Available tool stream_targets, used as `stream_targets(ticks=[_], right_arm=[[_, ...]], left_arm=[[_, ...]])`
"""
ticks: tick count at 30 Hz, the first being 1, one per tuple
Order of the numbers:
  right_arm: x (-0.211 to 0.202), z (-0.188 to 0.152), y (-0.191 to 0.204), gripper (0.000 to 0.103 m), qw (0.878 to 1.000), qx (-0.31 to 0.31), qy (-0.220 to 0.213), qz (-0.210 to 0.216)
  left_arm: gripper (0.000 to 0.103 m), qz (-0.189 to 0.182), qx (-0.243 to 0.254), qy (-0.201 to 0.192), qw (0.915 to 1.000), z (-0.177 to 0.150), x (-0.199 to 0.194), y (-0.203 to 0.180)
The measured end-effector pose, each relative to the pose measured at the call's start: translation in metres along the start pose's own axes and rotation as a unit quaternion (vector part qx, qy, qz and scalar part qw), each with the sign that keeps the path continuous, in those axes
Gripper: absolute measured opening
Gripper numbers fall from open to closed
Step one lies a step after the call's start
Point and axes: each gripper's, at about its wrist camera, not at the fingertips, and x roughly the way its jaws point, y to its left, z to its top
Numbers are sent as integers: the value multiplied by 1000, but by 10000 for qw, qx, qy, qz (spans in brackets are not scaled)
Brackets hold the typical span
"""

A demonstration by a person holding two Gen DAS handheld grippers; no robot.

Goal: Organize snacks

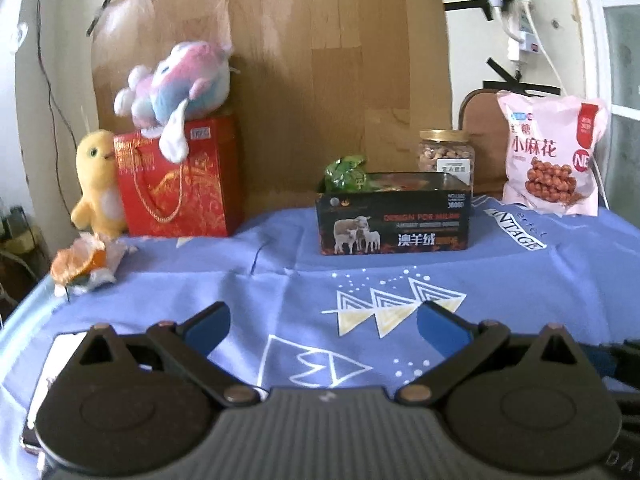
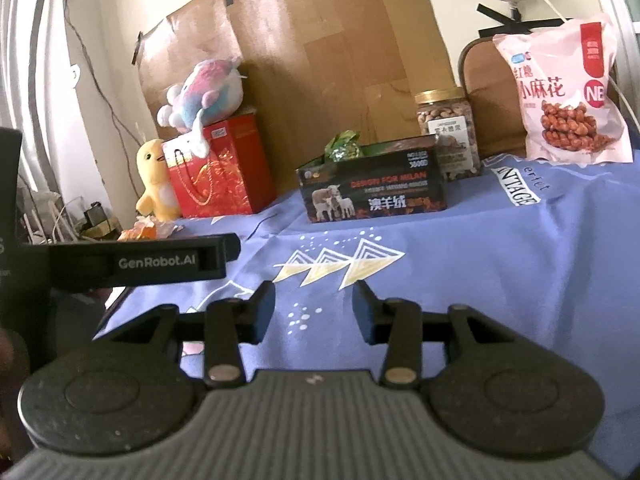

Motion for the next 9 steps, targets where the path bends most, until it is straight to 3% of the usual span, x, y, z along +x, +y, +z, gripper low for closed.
stream_targets(ticks=[4, 9], right_arm=[[-5, -1, -1, 45, 10000, -5, -49, -14], [-10, -2, -4, 46, 9999, 57, -124, -64]], left_arm=[[103, -315, -167, 65, 9993, -1, -4, 0], [103, -420, -173, -8, 9990, -1, -9, -4]])
